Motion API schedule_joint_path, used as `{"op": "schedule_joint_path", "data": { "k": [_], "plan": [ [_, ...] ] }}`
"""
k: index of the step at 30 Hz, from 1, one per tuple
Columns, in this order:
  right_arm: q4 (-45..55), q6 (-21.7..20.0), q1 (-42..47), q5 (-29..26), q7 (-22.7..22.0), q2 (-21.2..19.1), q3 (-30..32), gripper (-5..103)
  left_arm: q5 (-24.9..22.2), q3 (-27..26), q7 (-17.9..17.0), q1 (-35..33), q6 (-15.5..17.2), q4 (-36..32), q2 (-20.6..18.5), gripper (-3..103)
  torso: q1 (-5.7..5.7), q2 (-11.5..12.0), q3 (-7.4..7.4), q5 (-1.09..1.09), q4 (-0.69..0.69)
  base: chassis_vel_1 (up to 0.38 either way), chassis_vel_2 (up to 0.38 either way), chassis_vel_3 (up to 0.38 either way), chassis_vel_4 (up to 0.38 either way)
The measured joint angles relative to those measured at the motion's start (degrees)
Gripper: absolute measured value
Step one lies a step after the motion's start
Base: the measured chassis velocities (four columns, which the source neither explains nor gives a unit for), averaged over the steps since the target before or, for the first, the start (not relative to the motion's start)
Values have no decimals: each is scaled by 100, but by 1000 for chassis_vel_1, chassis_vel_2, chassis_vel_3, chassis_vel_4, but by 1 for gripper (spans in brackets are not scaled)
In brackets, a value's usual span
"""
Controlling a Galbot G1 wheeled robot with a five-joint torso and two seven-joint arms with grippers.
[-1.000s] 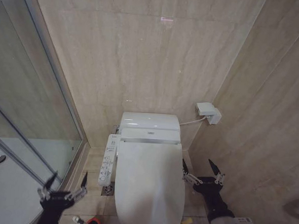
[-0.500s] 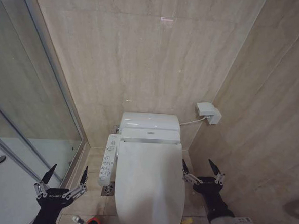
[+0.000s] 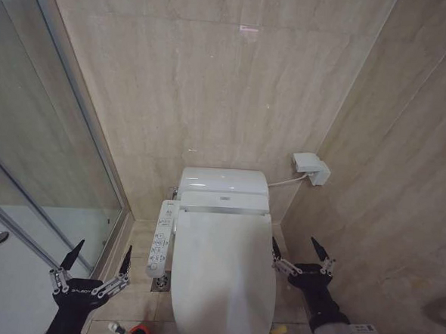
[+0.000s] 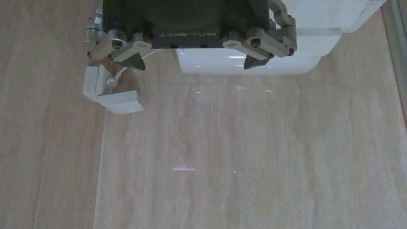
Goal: Open the toilet lid, clean the toilet bowl with a toilet brush, close the toilet lid, and flush.
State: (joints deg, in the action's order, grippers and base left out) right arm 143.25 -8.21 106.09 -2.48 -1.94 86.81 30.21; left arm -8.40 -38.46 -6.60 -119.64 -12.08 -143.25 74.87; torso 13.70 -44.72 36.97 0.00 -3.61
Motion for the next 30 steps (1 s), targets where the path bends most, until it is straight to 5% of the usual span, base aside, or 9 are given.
{"op": "schedule_joint_path", "data": {
  "k": [30],
  "plan": [
    [0,0,0,0,0,0,0,100,84,63,-100,-32,151,2,36,100,0,0,0,0,0,0,0,0,0]
  ]
}}
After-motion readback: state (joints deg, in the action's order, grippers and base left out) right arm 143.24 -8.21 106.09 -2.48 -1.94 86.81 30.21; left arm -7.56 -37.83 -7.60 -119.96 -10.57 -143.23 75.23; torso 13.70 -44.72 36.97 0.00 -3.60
